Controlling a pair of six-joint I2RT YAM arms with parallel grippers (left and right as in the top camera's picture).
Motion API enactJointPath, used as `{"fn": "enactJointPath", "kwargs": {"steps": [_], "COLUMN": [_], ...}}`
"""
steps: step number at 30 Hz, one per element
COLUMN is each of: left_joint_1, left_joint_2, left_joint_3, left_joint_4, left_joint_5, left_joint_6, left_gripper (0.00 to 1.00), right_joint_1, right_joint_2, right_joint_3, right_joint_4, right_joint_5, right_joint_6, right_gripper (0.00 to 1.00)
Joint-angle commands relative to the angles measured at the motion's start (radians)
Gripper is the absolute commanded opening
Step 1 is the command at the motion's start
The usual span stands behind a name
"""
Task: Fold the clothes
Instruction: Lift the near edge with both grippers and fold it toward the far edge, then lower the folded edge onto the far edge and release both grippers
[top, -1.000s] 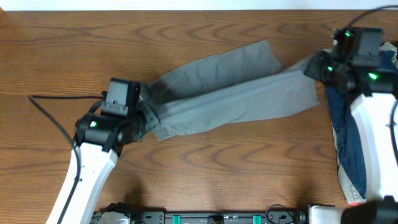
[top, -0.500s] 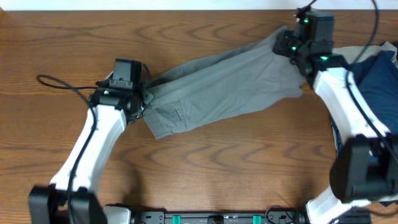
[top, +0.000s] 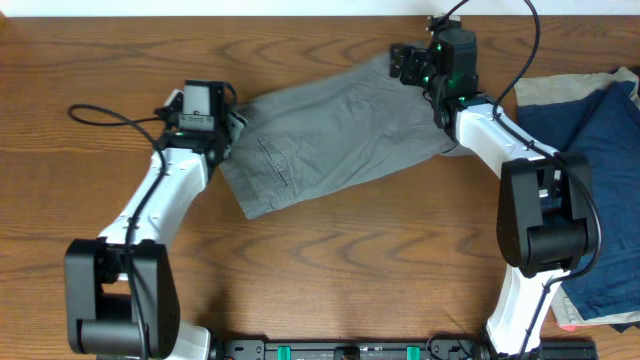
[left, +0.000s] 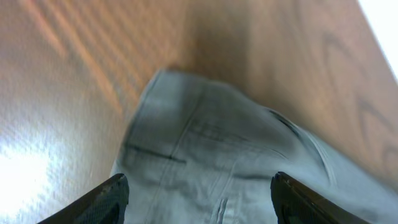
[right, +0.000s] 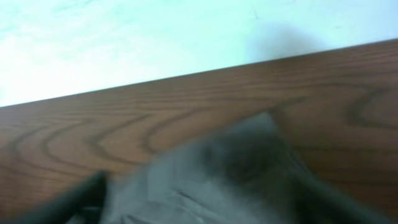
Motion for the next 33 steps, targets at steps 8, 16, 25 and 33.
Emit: {"fn": "enactJointPath", "kwargs": {"steps": [8,16,25,33], "left_joint_1": [0.106,0.103,0.103,0.103], "left_joint_2": [-0.077,-0.073,-0.073,-0.053], "left_joint_3": [0.034,0.028,0.019,0.019], "left_joint_4": [-0.211,-0.391,-0.401,-0.364], "left_joint_5": [0.103,0.11,0.214,0.385], "left_joint_6": [0.072,0.075,0.274,0.571], "left_gripper": [0.74,0.74,0.77,0.94], "right_joint_1": [-0.028,-0.033,-0.034,-0.057], "right_joint_2": [-0.013,-0.012,-0.011,-0.044], "right_joint_3": [0.018,0.015,-0.005,0.076], "right_joint_4": [-0.322,-0.756,-1.017,-1.051], "right_joint_5": [-0.008,0.153,0.36,0.478], "right_joint_6": [-0.017,-0.055,-0.046,-0.005], "right_gripper": [0.99,0.77,0.91,0.99]}}
